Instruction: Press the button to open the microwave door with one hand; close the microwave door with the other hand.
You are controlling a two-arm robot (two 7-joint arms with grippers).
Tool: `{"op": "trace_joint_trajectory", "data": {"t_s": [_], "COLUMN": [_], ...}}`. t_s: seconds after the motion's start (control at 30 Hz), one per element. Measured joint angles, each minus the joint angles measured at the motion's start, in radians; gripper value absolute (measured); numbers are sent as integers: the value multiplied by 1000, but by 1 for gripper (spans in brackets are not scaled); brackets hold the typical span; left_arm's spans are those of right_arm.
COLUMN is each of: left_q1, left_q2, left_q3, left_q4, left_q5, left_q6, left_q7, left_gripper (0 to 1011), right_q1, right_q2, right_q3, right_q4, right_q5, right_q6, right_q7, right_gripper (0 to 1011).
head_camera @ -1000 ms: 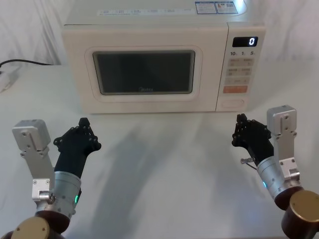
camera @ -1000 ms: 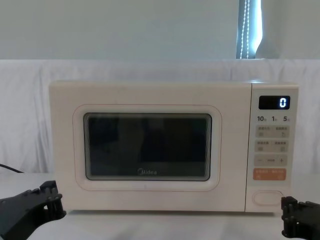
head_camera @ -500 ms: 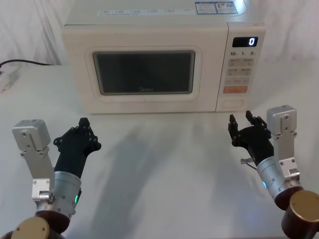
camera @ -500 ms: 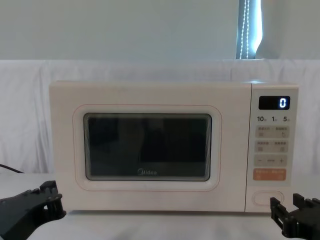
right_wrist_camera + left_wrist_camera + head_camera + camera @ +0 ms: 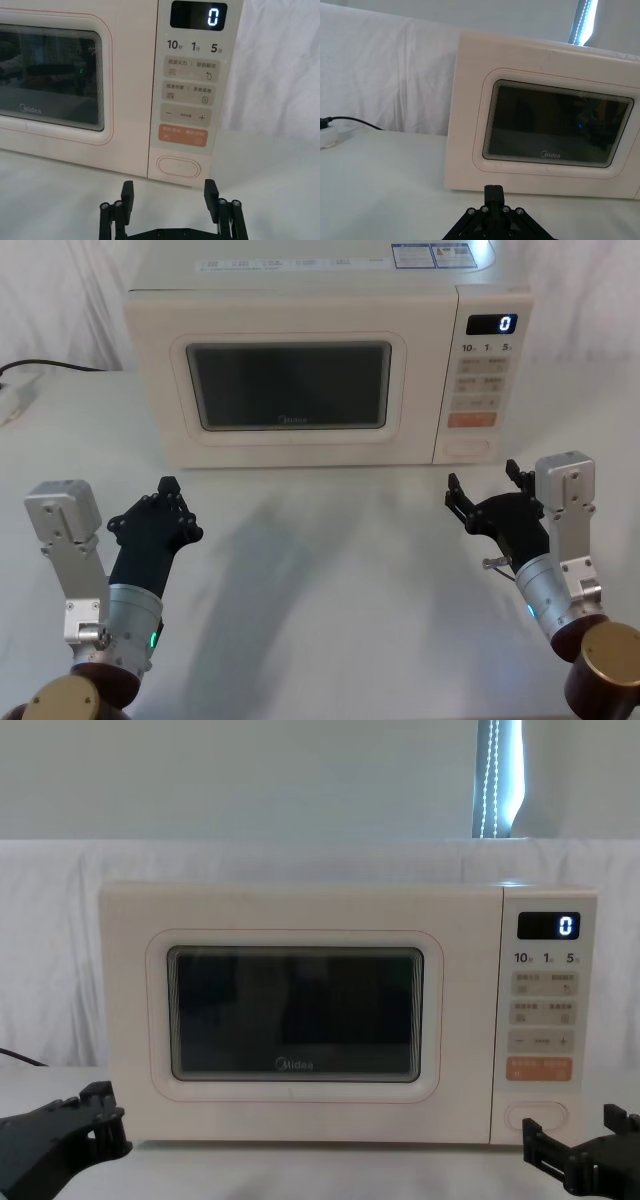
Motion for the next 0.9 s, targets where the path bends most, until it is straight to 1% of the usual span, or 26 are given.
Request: {"op": "trace_joint_trajectory", "data": {"t_s": [0.03, 0.17, 0.6, 0.67, 0.73, 0.8, 0.9], "left_q1": [0, 0, 0, 0, 0, 0, 0], "left_q2": [0, 0, 0, 0, 0, 0, 0], "left_q3": [0, 0, 0, 0, 0, 0, 0], "left_q4": [0, 0, 0, 0, 0, 0, 0], "left_q5": [0, 0, 0, 0, 0, 0, 0], "left_q6": [0, 0, 0, 0, 0, 0, 0], "left_q7": [0, 0, 0, 0, 0, 0, 0], "left_gripper": [0, 0, 4, 38, 105, 139, 227], "right_q1": [0, 0, 0, 0, 0, 0, 0], "right_q2": [0, 0, 0, 0, 0, 0, 0], "right_q3": [0, 0, 0, 0, 0, 0, 0], "right_q4": [0, 0, 0, 0, 0, 0, 0], "right_q5": [0, 0, 0, 0, 0, 0, 0], "right_q6": [0, 0, 0, 0, 0, 0, 0], "right_q7": [0, 0, 0, 0, 0, 0, 0], "right_gripper": [941, 1001, 1002, 1001, 1001, 1001, 1002]}}
